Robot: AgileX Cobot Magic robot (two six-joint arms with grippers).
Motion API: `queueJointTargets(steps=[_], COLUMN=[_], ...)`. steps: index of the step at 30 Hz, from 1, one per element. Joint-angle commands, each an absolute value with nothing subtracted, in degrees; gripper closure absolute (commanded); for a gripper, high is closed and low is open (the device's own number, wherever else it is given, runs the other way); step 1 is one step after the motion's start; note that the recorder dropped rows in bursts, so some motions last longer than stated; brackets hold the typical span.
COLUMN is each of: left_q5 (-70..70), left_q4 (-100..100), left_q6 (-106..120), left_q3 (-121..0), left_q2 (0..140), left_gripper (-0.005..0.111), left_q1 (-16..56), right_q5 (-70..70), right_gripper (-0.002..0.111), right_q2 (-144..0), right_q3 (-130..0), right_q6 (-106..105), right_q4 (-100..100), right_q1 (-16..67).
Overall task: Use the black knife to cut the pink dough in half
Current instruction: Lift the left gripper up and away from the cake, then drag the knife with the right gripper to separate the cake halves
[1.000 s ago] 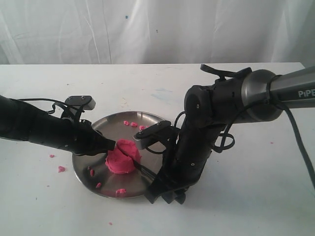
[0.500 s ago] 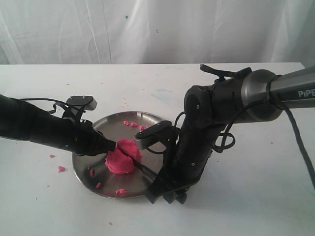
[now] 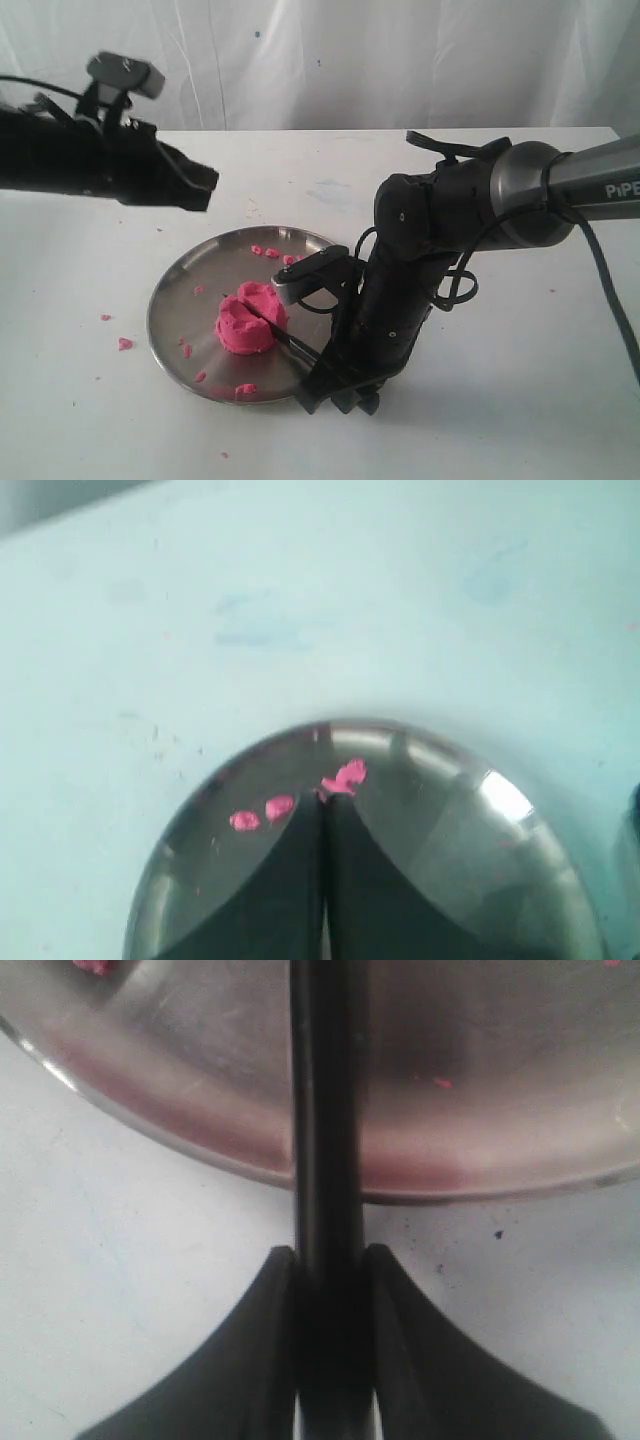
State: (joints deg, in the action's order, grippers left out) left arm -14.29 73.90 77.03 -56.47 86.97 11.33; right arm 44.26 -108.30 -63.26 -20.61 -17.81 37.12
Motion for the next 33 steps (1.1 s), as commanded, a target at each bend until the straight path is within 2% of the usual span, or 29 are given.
queueJointTargets(steps=[1, 5, 11, 26, 33], left_q5=[-17.58, -17.58, -17.47, -17.58, -17.58], left_q4=[66.67, 58.71, 58.03, 58.03, 56.65], left_q6=[70.5, 65.43, 65.14, 64.2, 64.2], left_q3=[-56.55, -56.55, -56.55, -56.55, -56.55], left_q2=[75.23, 68.18, 63.47, 63.36, 63.36], left_gripper=[0.107, 0.107, 0.107, 0.107, 0.107], left_q1=[11.42, 11.42, 11.42, 11.42, 11.42], right_q5=[44.89, 44.89, 44.62, 44.65, 44.65], right_gripper=[0.108, 0.108, 0.108, 0.108, 0.108], right_q2=[-108.19, -108.19, -108.19, -108.19, -108.19], right_q3=[-63.4, -63.4, -63.4, -64.88, -64.88], right_q6=[-20.35, -20.35, -15.61, -11.61, -6.12], right_q4=[-17.22, -17.22, -16.64, -15.82, -9.18], right_q1=[37.27, 37.27, 37.27, 37.27, 37.27])
